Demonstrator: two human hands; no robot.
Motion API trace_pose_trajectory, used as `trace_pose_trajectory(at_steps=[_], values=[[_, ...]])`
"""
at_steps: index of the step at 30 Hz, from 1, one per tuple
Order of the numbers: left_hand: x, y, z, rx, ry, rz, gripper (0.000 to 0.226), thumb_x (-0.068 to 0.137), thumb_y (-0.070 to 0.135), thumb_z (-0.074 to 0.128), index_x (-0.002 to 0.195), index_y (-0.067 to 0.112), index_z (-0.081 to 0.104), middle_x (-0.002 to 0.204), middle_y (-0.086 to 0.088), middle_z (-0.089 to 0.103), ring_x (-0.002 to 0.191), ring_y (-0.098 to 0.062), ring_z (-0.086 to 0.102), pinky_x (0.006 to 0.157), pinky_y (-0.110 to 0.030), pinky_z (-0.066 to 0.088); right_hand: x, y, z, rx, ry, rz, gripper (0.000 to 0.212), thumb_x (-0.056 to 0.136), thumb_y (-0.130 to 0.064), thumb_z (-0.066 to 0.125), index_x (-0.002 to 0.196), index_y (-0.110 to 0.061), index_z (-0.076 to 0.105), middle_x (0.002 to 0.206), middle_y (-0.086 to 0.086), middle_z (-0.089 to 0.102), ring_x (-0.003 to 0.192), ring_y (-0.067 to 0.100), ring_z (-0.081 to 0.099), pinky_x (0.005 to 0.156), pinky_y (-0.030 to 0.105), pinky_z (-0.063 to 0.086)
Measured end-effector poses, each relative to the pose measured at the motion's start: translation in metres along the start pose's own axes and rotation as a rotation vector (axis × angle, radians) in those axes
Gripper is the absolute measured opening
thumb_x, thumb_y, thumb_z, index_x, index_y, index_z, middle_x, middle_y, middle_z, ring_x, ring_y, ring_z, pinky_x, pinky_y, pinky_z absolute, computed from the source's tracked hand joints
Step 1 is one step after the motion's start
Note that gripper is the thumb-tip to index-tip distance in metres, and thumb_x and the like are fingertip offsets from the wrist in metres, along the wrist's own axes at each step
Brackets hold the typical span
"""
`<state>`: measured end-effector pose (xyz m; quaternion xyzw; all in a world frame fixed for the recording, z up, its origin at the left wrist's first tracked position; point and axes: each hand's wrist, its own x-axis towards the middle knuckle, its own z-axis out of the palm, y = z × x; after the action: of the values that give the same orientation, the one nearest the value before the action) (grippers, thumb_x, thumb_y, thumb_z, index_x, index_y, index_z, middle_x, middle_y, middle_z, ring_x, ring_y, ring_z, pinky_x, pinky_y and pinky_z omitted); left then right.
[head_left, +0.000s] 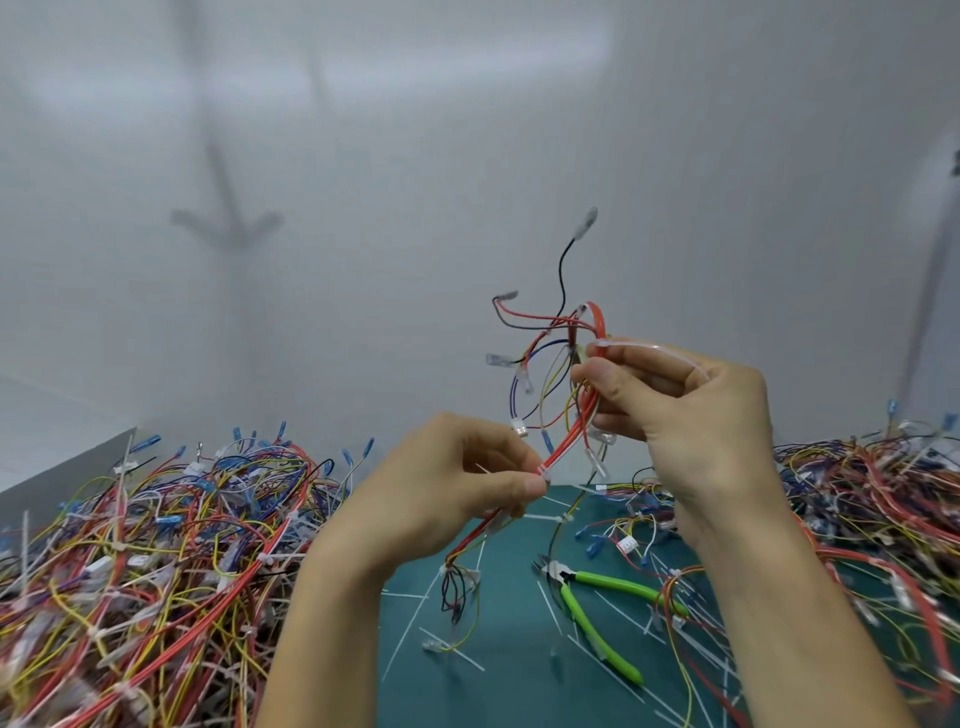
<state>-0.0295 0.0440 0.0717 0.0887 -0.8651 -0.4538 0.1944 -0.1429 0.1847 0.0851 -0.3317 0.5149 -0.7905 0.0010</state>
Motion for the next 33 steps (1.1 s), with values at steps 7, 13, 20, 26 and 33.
trace_pose_trajectory(at_steps=[7,13,20,26,33], values=[[0.001,0.001,0.003,0.008,0.060,0.014,0.010,0.085,0.013,0.075,0.080,0.021,0.074,0.076,0.001,0.074,0.071,-0.017,0.073,0.072,-0.034,0.062,0.000,-0.001,-0.002,0.008,0.036,-0.011,0.011,0.078,-0.009,0.080,0.082,-0.019,0.076,0.075,0.007,0.077,0.065,0.018,0.072,0.056,0.022,0.058],[0.000,-0.002,-0.001,0.070,0.084,-0.015,0.012,0.077,0.019,0.083,0.085,0.018,0.073,0.079,0.000,0.075,0.075,-0.010,0.071,0.073,-0.029,0.060,0.002,0.001,-0.003,0.034,0.090,-0.039,0.012,0.077,-0.010,0.081,0.083,-0.019,0.077,0.072,0.001,0.077,0.061,0.013,0.072,0.055,0.019,0.056],[-0.003,-0.009,-0.012,0.104,0.021,-0.052,0.015,0.074,0.016,0.085,0.084,0.022,0.075,0.083,-0.002,0.076,0.080,-0.018,0.072,0.084,-0.039,0.057,0.003,0.001,-0.006,0.041,0.118,-0.062,0.013,0.078,-0.009,0.081,0.083,-0.020,0.077,0.071,0.000,0.076,0.059,0.012,0.070,0.055,0.019,0.055],[-0.003,-0.020,-0.012,0.227,-0.054,-0.177,0.017,0.079,0.013,0.080,0.093,0.021,0.076,0.085,0.002,0.077,0.082,-0.011,0.073,0.086,-0.031,0.057,0.004,-0.001,-0.008,0.097,0.162,-0.057,0.013,0.077,-0.008,0.081,0.084,-0.017,0.076,0.070,-0.001,0.076,0.057,0.010,0.068,0.054,0.018,0.055],[-0.001,-0.022,-0.009,0.019,0.145,-0.228,0.013,0.095,0.011,0.060,0.083,0.009,0.066,0.083,-0.011,0.076,0.070,-0.023,0.071,0.063,-0.027,0.053,0.005,-0.001,-0.009,0.132,0.157,-0.025,0.009,0.078,-0.008,0.079,0.084,-0.014,0.075,0.070,0.002,0.076,0.055,0.011,0.067,0.054,0.018,0.055]])
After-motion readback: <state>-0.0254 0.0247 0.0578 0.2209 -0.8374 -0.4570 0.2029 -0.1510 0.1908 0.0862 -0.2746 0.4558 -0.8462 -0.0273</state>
